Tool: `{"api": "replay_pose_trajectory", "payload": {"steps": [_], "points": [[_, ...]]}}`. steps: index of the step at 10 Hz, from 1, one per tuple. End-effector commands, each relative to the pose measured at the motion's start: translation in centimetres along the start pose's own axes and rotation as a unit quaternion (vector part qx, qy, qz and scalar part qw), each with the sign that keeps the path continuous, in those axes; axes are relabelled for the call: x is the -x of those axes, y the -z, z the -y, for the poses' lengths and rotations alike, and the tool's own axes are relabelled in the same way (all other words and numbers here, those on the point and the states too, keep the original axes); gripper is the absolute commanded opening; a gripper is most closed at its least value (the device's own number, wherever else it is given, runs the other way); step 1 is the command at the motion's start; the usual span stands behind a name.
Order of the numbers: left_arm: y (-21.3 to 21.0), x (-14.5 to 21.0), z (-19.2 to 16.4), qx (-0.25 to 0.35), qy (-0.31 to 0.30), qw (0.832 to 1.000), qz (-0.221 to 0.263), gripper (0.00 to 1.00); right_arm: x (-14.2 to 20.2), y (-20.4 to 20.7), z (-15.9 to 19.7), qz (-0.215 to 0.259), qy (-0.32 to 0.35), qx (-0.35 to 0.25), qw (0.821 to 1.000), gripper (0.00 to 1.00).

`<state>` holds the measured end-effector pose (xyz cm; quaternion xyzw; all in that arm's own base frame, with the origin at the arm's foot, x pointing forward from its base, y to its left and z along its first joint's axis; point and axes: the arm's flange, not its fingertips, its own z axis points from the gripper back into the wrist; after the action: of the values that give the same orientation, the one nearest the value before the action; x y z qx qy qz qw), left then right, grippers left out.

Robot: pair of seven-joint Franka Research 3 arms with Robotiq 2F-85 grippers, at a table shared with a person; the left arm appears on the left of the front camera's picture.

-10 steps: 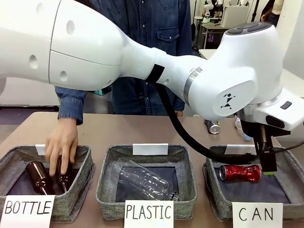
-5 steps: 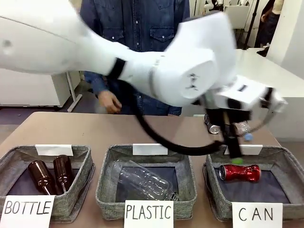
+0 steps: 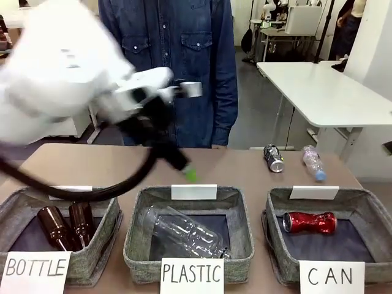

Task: Sort the can waste into the basket.
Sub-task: Pick up the can waste from the table and place it in the right Fabric basket.

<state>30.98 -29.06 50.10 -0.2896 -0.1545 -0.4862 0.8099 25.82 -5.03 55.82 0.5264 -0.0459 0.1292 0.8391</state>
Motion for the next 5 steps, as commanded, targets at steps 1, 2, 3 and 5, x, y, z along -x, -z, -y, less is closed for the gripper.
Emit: {"api": "replay_pose_trajectory", "payload": {"steps": [1,2,3,5], "points": [[-2.9,7.7,-2.6,0.081,-0.075,0.99,0.088,1.0,-1.4,4.6,-1.4,-0.039,-0.07,-0.058,0.995,1.0],[-4.4,10.9,-3.9,0.153,-0.139,0.965,0.164,1.0,-2.2,7.3,-2.4,-0.076,-0.083,-0.11,0.988,1.0],[-5.6,13.5,-4.9,0.194,-0.171,0.942,0.214,1.0,-3.1,9.3,-3.2,-0.095,-0.079,-0.169,0.978,1.0],[-8.9,18.8,-6.9,0.241,-0.207,0.864,0.391,1.0,-4.4,13.5,-3.8,-0.093,-0.052,-0.176,0.979,1.0]]}}
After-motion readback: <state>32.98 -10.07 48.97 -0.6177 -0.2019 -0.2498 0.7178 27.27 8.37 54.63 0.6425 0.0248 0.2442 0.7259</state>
